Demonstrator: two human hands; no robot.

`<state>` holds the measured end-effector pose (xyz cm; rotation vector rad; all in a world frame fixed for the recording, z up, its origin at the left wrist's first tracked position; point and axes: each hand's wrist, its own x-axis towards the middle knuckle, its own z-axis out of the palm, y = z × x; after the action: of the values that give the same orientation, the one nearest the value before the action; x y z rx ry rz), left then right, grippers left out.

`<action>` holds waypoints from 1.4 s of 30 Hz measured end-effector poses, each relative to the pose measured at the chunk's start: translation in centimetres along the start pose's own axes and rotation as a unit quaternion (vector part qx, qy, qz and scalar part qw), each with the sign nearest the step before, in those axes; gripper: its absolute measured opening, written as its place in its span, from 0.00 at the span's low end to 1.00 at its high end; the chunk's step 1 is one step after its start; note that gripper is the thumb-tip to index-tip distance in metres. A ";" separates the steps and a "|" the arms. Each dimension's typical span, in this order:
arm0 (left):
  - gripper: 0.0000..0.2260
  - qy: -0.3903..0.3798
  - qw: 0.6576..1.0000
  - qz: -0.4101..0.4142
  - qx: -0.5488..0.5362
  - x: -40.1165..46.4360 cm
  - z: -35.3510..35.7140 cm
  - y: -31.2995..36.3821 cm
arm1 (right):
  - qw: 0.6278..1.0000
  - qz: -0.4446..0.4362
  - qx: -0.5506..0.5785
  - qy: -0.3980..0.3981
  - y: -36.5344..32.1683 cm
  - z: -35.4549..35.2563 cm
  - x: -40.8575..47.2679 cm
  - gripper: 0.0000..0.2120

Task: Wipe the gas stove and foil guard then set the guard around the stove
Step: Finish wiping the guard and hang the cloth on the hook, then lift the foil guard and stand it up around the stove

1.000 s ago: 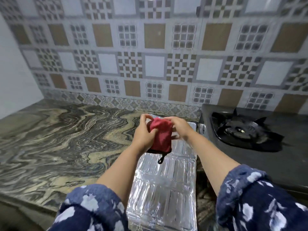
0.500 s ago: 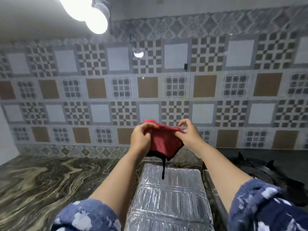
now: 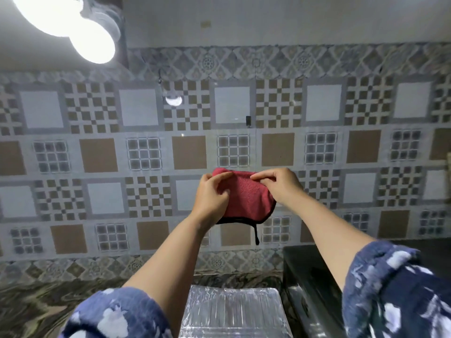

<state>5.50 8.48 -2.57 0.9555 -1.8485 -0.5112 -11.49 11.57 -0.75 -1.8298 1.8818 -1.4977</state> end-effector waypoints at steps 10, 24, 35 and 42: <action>0.30 -0.027 0.983 0.069 0.169 10.7 3.7 0.4 | 0.987 -0.084 -0.127 0.048 2.5 -0.3 10.7 0.19; 0.40 -0.016 0.947 0.113 0.300 24.4 6.7 -0.8 | 0.910 -0.161 -0.363 0.117 5.1 0.9 22.4 0.33; 0.27 -0.041 0.991 0.012 0.123 18.5 8.4 -3.5 | 0.946 -0.031 -0.323 0.015 5.6 2.0 17.9 0.30; 0.28 -0.049 0.983 -0.024 0.177 11.9 6.4 -4.1 | 0.940 0.004 -0.338 -0.041 5.7 3.6 11.2 0.30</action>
<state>-1.40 -3.84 -1.68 1.2312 -2.0507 -0.2654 -15.93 -0.74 -0.59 -2.0672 2.5610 -0.7829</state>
